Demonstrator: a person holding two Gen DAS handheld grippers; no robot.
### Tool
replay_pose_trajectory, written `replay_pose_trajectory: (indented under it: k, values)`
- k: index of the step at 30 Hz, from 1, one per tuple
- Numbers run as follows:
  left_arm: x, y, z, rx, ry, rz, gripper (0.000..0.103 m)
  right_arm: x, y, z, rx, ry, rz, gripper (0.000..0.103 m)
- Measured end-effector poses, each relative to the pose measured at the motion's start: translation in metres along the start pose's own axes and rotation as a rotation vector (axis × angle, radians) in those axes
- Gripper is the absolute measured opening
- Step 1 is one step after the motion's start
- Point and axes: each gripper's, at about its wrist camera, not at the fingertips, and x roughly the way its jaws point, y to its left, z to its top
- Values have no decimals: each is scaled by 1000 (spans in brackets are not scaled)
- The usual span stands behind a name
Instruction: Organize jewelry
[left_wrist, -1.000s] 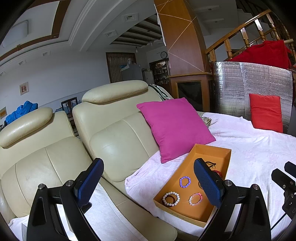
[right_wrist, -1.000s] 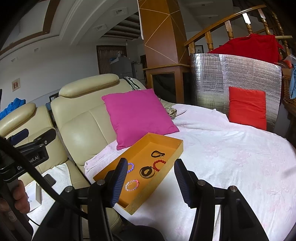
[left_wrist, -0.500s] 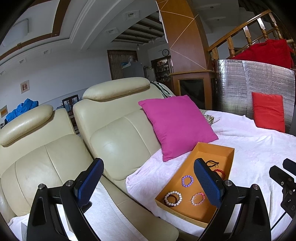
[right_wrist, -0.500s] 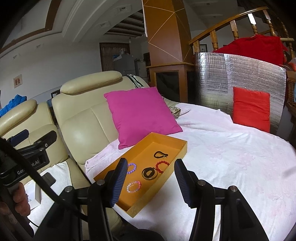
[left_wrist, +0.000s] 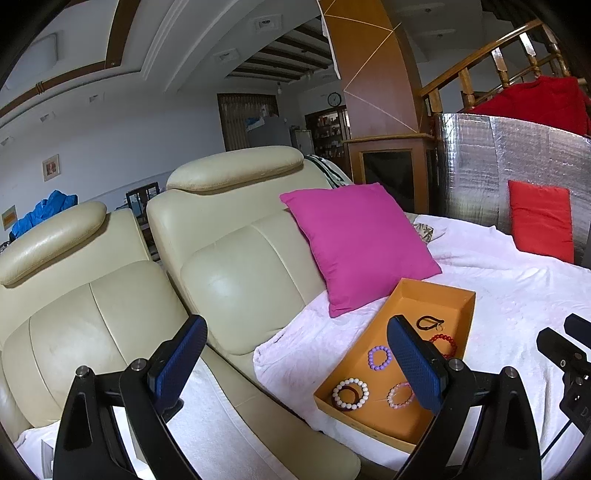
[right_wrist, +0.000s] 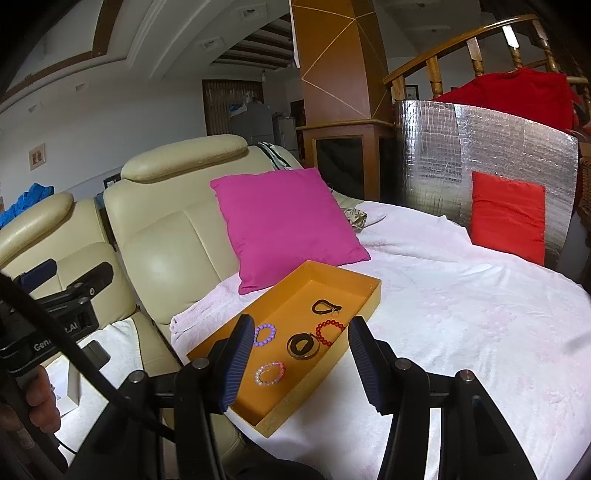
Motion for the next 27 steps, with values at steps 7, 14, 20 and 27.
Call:
replay_pose_trajectory:
  k: [7,14,20,27]
  values:
    - [7,0,-2,2,14,20,98,10,0,1,0,12,6,57]
    - [12,-8,1,20,23,44,98,19,-12,2,31,14,19,57]
    - [15,-40,3,70,15,29,98,15,-51,0,77,-12,-11,57]
    - [45,-169,-3,202,56,-390,98,-3,-177,-23,191,-68,-290,68]
